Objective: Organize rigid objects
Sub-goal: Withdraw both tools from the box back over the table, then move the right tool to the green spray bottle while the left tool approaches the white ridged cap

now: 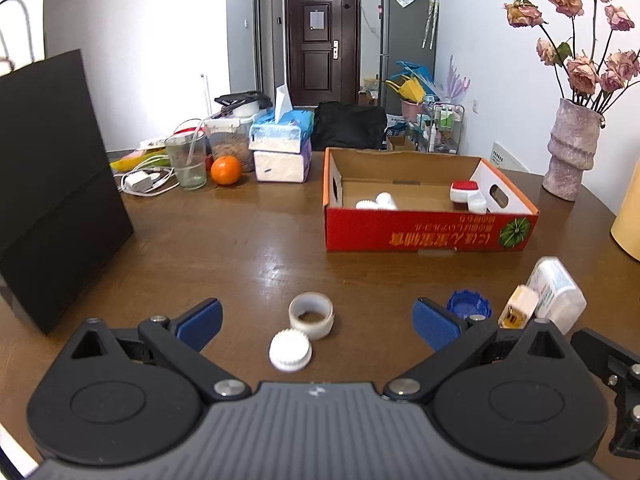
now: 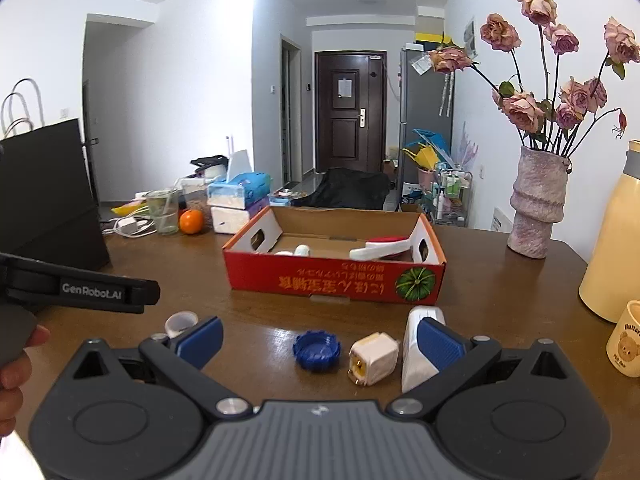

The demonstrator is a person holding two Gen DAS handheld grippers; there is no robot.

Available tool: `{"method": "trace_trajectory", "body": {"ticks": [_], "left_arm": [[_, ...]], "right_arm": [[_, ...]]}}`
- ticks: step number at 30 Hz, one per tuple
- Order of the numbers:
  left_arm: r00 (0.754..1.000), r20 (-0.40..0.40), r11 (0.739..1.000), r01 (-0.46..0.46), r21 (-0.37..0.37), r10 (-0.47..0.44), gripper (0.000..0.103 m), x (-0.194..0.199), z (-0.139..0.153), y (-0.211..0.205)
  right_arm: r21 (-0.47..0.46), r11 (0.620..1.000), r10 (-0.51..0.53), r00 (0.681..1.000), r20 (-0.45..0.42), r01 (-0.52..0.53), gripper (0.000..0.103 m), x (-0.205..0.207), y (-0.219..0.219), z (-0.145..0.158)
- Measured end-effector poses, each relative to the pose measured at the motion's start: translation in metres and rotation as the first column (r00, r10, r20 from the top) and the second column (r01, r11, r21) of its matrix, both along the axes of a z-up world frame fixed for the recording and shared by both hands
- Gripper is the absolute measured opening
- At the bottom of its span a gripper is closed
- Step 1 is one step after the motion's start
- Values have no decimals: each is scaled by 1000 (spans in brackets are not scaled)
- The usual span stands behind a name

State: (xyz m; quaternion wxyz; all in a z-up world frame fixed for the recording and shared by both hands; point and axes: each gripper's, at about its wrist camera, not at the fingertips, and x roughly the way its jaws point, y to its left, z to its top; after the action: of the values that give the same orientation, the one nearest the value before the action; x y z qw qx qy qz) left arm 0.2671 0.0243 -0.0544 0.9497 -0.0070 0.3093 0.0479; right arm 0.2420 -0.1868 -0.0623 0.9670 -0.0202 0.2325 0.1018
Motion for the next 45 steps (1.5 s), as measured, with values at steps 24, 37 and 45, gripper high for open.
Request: {"method": "trace_trajectory", "body": {"ticks": [24,37,45], "left_arm": [[999,-47,999,-27,-20,26,103,-56,-60,33],[996,-68,998,-62,-31,59,103,-45,-74,57],[993,-77,995,-92,-34,90,103,-42,-80,76]], "right_arm": [[2,999,38,997,-65,-38,103,-54,17,-46],[-25,998,59,987,-150,-63,103,-13,56,-73],[-20,999,29,976,-216,-34,103,20,73,-85]]}}
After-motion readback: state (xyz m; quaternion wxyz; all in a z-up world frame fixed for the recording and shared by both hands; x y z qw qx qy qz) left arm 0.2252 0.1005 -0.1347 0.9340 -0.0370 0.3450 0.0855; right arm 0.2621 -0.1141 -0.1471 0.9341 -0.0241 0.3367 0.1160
